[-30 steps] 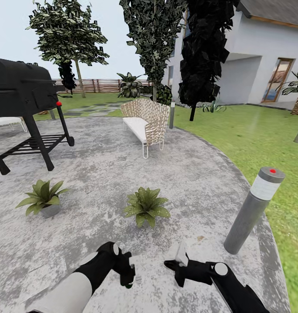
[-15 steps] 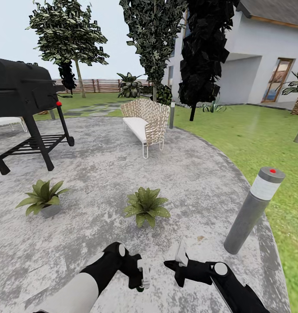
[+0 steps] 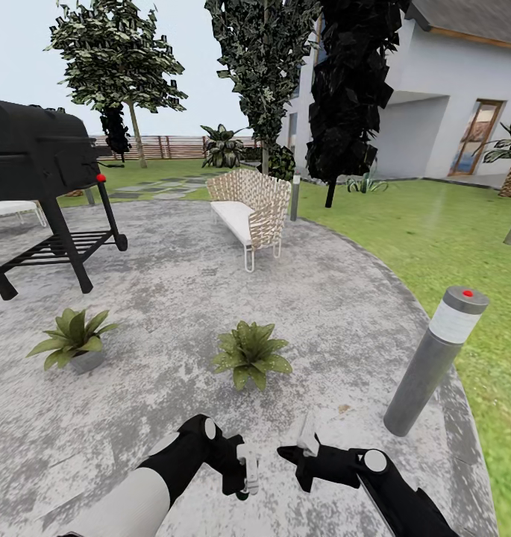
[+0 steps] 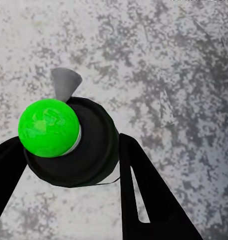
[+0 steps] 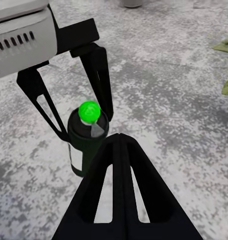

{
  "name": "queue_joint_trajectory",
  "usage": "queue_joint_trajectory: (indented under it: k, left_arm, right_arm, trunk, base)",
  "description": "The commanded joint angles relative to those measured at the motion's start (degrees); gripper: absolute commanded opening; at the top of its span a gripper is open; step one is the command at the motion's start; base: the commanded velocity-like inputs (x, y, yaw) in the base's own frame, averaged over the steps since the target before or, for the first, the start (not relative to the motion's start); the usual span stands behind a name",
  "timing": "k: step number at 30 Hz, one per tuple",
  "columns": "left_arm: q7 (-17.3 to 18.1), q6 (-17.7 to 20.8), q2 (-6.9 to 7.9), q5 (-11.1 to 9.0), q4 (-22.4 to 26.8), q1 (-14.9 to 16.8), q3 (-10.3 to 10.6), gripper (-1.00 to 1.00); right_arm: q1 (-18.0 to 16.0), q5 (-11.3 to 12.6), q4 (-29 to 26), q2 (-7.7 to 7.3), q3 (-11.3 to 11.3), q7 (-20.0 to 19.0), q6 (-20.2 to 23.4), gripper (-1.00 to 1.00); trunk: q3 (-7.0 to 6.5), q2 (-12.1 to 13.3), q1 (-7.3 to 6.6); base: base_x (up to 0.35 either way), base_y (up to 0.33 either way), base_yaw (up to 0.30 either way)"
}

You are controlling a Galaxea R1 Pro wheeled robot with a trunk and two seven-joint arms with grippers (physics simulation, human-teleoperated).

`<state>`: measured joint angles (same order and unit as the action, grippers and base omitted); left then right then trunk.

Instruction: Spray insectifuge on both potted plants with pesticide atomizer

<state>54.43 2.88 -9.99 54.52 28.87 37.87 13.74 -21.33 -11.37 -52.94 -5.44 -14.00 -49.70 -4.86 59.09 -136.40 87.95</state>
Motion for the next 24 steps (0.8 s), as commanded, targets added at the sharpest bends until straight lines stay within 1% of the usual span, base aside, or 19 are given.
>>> queue_joint_trajectory:
  k: [1,3,6,11,14,18,24]
  left_arm:
    - [0.23,0.25,0.00,-0.06,0.11,0.01,0.06,-1.00]
    - [0.23,-0.25,0.00,-0.75,0.13,0.01,0.06,-1.00]
    - [0.30,-0.73,0.00,-1.26,0.19,0.01,0.09,-1.00]
    - [0.32,-0.93,0.00,-3.00,0.28,0.01,0.15,-1.00]
    - [0.28,-1.65,0.00,-3.43,0.31,0.01,0.15,-1.00]
    - [0.32,-2.49,0.00,-5.18,0.28,0.01,0.15,-1.00]
    - [0.38,-2.67,0.00,-5.64,0.23,0.01,0.15,-1.00]
  right_arm:
    - [-0.03,-0.59,-0.05,-0.02,-0.06,0.04,-0.50,-1.00]
    - [-0.03,-0.59,-0.06,-0.02,-0.06,0.04,-0.50,-1.00]
    - [-0.03,-0.58,-0.06,-0.01,-0.06,0.04,-0.50,-1.00]
    - [-0.03,-0.58,-0.06,-0.01,-0.06,0.04,-0.50,-1.00]
    - [-0.03,-0.58,-0.13,0.43,-0.06,0.04,-0.50,-1.00]
    - [-0.03,-0.58,-0.11,1.35,-0.06,0.04,-0.50,-1.00]
    - [-0.03,-0.58,-0.04,1.49,-0.06,0.04,-0.50,-1.00]
  trunk:
    - [0.05,-0.02,-0.01]
    - [0.05,-0.02,-0.01]
    - [0.05,-0.02,-0.01]
    - [0.05,-0.02,-0.01]
    - [0.05,-0.02,-0.01]
    - [0.05,-0.02,-0.01]
    - [0.05,-0.02,-0.01]
  base:
    - [0.000,0.000,0.000]
    - [0.000,0.000,0.000]
    - [0.000,0.000,0.000]
    - [0.000,0.000,0.000]
    - [0.000,0.000,0.000]
    - [0.000,0.000,0.000]
    - [0.000,0.000,0.000]
